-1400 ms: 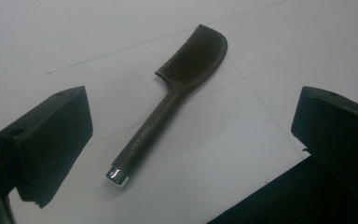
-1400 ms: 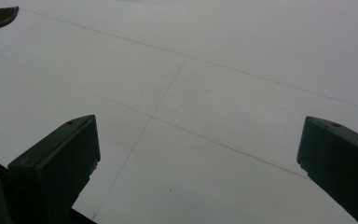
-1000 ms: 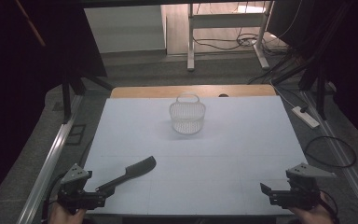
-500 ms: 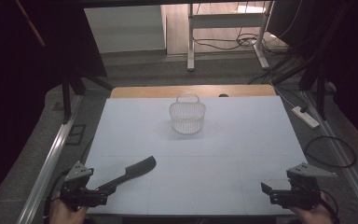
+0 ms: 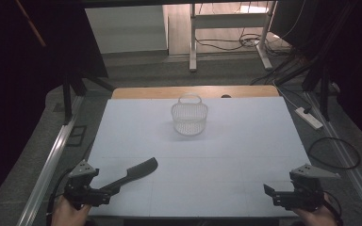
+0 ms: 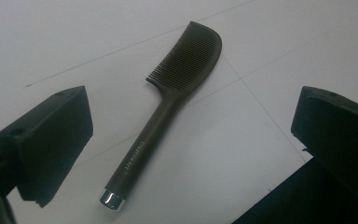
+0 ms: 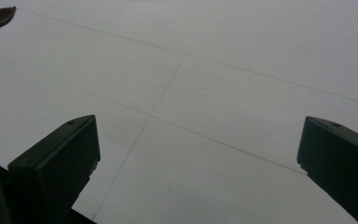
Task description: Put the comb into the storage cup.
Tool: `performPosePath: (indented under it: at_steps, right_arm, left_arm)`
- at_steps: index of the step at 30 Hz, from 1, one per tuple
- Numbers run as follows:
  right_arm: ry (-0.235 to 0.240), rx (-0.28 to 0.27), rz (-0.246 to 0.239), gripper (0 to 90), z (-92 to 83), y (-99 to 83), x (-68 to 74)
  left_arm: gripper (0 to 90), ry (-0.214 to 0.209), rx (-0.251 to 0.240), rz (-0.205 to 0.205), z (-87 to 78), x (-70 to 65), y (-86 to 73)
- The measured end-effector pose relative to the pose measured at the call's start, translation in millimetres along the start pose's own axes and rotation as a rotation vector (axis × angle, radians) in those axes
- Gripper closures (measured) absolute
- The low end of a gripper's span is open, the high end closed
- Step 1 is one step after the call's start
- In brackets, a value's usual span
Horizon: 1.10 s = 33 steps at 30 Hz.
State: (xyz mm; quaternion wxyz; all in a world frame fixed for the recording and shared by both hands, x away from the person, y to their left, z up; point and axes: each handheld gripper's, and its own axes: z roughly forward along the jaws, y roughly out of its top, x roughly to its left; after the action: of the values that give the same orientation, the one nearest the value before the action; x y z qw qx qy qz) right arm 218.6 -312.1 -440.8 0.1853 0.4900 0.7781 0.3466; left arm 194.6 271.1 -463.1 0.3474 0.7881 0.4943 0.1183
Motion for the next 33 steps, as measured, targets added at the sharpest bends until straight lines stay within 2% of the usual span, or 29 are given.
performPosePath:
  at_steps: [5, 17, 23, 26, 28, 33]
  right_arm:
    - [0.000, 0.002, 0.002, 0.0, 0.3, 0.1, -0.3]
    - [-0.002, 0.006, 0.007, 0.0, 0.6, 0.2, -0.6]
    - [-0.004, 0.007, 0.008, 0.0, 0.9, 0.2, -0.6]
    - [-0.004, 0.009, 0.008, 0.0, 1.1, 0.3, -0.8]
    - [-0.004, 0.008, 0.008, 0.0, 1.0, 0.3, -0.6]
    - [-0.004, 0.008, 0.007, 0.0, 1.0, 0.2, -0.6]
  left_arm:
    - [0.0, 0.002, -0.011, -0.002, 1.3, 3.9, 1.8]
    - [0.0, 0.004, 0.014, 0.003, 9.0, 12.5, 9.5]
    - [0.0, 0.022, 0.048, 0.015, 13.5, 15.3, 14.3]
    - [0.0, 0.013, 0.071, 0.016, 16.9, 16.3, 17.8]
    - [0.0, 0.018, 0.075, 0.024, 18.5, 16.4, 19.7]
    - [0.0, 0.003, 0.079, 0.013, 21.1, 18.8, 23.2]
